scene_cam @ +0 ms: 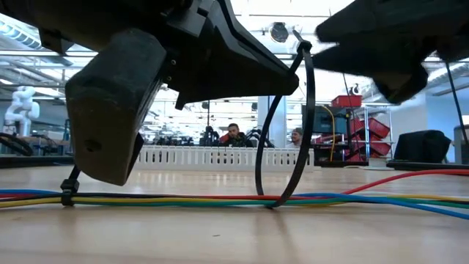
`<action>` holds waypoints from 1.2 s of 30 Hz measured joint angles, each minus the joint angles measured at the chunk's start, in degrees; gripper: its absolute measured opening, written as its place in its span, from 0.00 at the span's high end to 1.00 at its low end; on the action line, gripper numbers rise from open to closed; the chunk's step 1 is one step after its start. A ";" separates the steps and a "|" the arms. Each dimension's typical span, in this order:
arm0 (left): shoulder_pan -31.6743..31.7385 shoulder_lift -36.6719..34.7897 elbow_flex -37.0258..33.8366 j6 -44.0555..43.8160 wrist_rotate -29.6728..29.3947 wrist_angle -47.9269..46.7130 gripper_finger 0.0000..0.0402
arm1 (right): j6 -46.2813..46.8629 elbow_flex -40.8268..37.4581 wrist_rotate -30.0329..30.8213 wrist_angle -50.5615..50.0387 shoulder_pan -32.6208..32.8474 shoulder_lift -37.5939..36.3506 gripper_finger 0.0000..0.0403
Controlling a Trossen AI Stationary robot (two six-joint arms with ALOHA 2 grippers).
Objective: Ziptie cables
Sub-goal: Wrap the black zip tie on the cables
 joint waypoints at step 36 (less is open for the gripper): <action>0.05 0.00 -0.09 -0.05 -0.06 -0.48 1.00 | -2.91 0.02 -20.65 2.94 -7.61 0.00 1.00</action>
